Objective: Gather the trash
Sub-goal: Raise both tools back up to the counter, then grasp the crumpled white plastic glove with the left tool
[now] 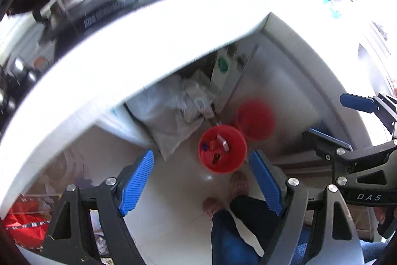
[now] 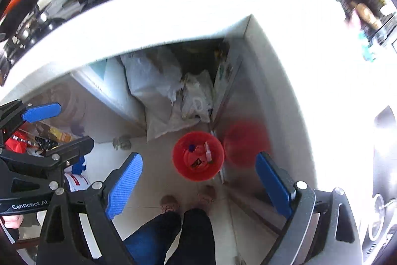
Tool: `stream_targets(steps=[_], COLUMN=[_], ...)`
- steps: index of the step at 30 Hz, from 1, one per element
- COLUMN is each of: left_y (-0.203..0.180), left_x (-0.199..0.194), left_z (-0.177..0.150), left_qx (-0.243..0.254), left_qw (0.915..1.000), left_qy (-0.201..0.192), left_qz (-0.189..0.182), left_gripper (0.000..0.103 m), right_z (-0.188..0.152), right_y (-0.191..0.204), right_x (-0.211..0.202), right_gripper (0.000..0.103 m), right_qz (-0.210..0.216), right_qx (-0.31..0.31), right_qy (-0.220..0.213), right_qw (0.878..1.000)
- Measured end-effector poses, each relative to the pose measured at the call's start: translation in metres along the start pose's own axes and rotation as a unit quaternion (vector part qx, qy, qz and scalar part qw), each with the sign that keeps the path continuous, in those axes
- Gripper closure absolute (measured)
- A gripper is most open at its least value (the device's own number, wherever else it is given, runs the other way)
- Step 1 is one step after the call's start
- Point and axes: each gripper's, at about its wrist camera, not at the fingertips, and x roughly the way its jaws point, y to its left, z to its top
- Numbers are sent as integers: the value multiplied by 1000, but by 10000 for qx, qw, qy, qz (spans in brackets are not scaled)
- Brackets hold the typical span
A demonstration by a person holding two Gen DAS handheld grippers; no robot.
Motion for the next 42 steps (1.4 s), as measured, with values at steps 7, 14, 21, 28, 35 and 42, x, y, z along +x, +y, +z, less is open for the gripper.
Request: stream_targets(steps=[7,14,21,28,35,42], left_y=[-13,-34,-62,-95,-130,-158], left_x=[-43,-62,-58,-35,9,60], left_z=[29,67,122,190,252,295], left_qx=[372,649,925,1269,1454,1605], left_qw=[9988,9964,9931,9889,9866,9846], left_qy=[-307,-479,-592,-549,-212,184], left_qz=[-114,-273,-401,-537,-715,-664], left_gripper=[24,24,24,24,24,24], right_z=[17,36,70,102,130,149], right_y=[-13,-37,-75,-127,-182,-229], right_x=[-45,-71,-83,-80,-57,-25], right_gripper=[11,11,11,11,11,11], right_qz=[-163,-365,-480,-570,-624,-650], right_qx=[134,285,617,1000,1359,1634], right_qy=[-355,-530,-701,-744,-559,-252], right_qw=[9991,9975,9945,9906,9872,9841])
